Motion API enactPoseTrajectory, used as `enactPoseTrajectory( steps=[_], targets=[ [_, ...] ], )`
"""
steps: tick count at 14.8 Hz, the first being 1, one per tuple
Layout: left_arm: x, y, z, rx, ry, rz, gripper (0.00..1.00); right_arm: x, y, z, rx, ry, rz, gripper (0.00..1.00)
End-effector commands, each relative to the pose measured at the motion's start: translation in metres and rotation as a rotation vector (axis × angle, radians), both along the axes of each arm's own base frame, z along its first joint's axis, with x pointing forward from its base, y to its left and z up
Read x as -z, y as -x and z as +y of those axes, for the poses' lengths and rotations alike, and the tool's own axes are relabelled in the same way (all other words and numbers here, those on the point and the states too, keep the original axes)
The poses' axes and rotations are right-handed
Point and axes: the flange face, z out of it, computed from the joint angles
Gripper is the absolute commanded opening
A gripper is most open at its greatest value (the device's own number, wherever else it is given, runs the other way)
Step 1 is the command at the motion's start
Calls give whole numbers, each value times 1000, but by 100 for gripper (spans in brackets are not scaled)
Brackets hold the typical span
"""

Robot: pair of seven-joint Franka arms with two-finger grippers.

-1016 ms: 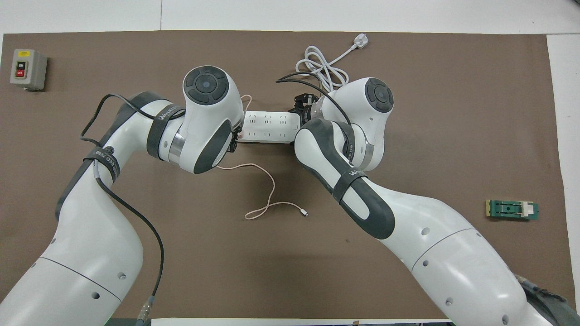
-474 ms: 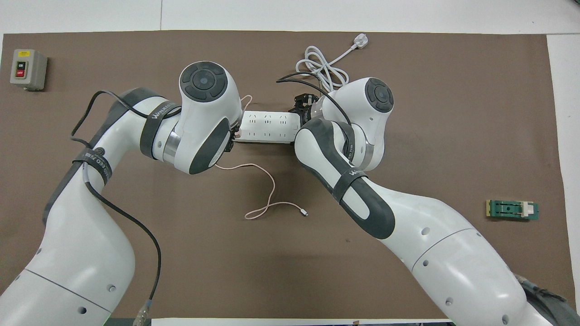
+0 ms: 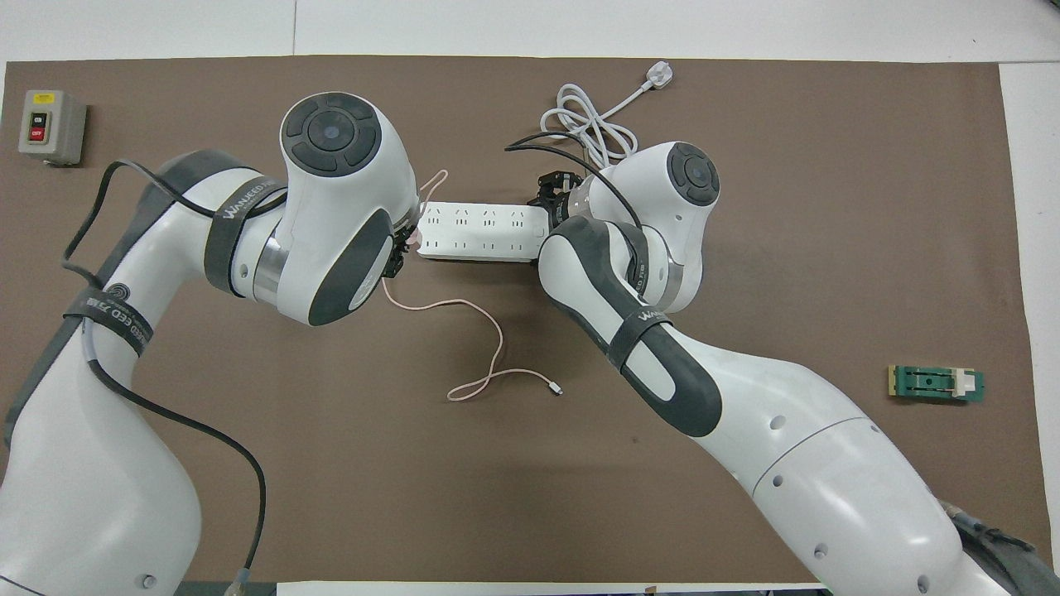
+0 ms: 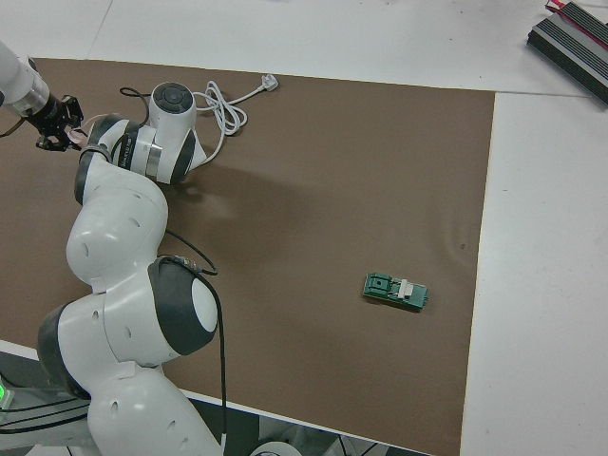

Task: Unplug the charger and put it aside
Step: 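Pull the charger out of the strip with the left gripper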

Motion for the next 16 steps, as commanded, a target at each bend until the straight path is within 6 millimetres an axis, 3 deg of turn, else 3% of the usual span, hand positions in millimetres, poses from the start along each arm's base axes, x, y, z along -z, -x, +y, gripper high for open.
enactPoseTrajectory(
  steps=[1, 7, 8, 9, 10, 16],
  targets=[
    [-13, 5, 19, 223, -28, 29, 0, 40, -5, -1, -5, 14, -21, 0],
    [-38, -8, 63, 598, -32, 30, 0, 39, -4, 3, -10, 15, -27, 0],
    [-38, -11, 72, 653, -26, 36, 0, 39, -5, 2, -5, 14, -32, 16],
    [-39, -14, 83, 715, -23, 41, 0, 38, -2, 8, -16, 19, -38, 86],
    [-39, -16, 95, 781, -11, 48, 0, 38, 3, 18, -36, 22, -40, 100],
    [-38, -4, 192, 1158, 76, 74, 0, 16, -3, 13, -30, 8, -55, 100]
  ],
)
